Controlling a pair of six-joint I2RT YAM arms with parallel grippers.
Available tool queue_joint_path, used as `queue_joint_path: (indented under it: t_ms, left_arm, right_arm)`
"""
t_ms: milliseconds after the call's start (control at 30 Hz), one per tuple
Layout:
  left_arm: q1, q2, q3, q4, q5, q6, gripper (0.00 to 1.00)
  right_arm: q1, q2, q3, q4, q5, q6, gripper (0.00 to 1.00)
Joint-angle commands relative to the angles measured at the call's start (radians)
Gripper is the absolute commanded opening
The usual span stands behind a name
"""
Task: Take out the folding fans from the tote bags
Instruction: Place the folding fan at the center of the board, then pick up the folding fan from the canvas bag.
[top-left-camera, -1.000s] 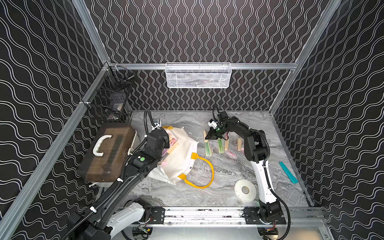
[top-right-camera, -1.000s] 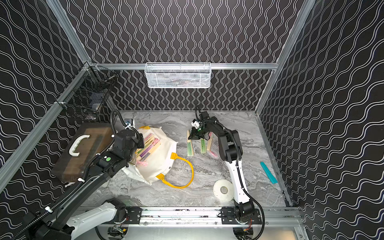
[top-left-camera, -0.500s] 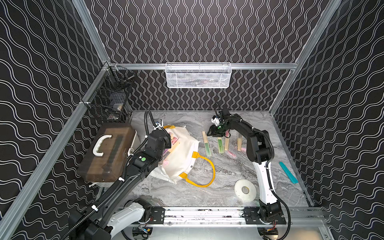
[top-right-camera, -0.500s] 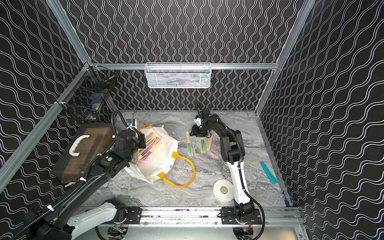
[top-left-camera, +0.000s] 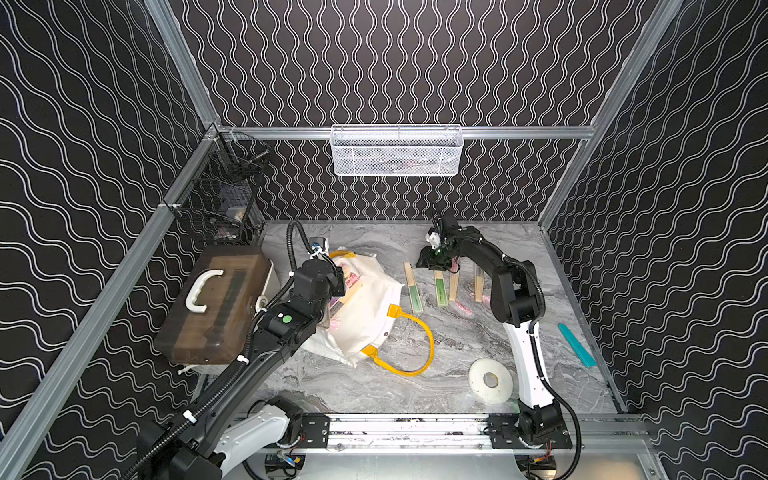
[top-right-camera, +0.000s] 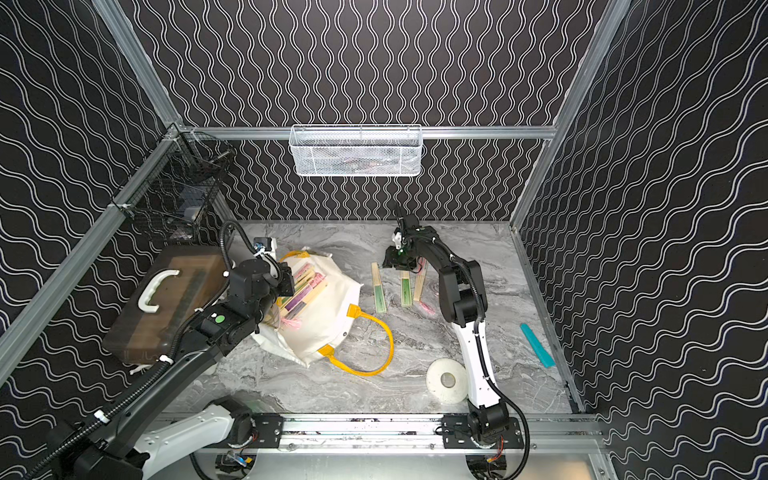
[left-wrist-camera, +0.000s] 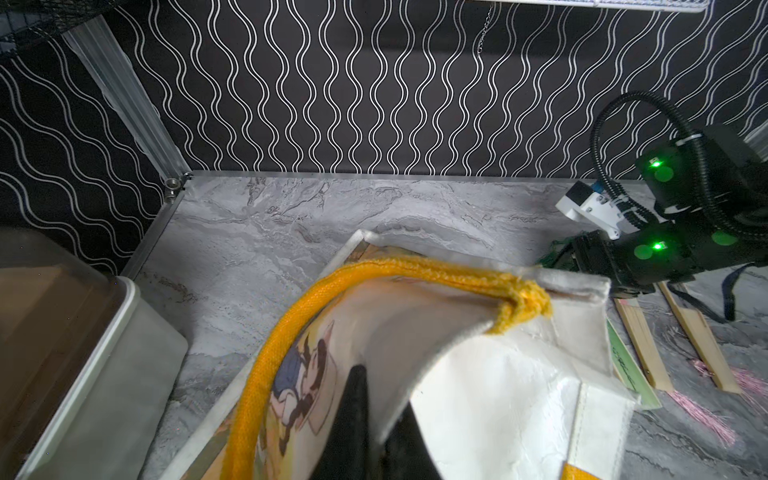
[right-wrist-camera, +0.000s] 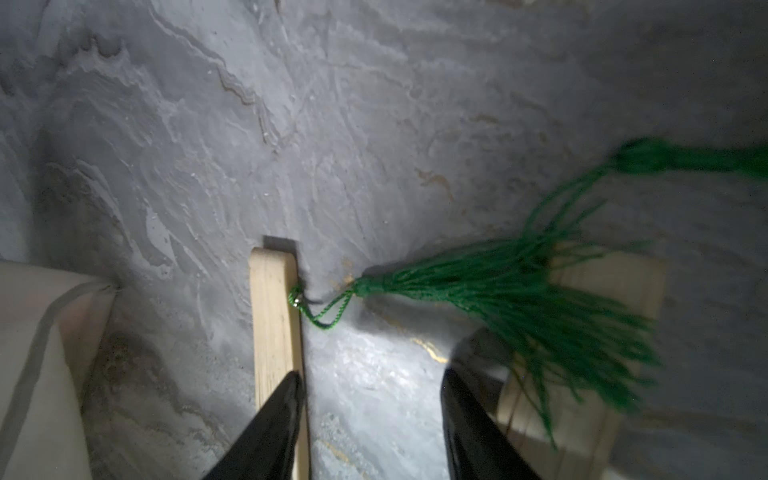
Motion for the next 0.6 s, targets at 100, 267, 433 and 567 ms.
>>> queue_joint_path:
  t_ms: [100,267,433,567]
  left_arm:
    - [0.002,-0.012,-0.004,0.077,0.014,-0.016,0.0]
    - [0.001,-0.038,-0.04,0.11,0.073,-0.018,0.0]
    - [0.001,-0.063,-0.083,0.14,0.139,-0.026,0.0]
    - [0.001,-0.064,-0.094,0.143,0.16,-0.033,0.0]
  right_arm:
    - [0.001,0.074,0.071,0.014,0.062,0.029,0.56]
    - [0.003,0.153,0.179,0.027,0.095,0.05,0.57]
    - [0.004,0.199,0.235,0.109,0.072,0.075,0.59]
    - [0.007,0.202,0.32,0.095,0.062,0.076,0.58]
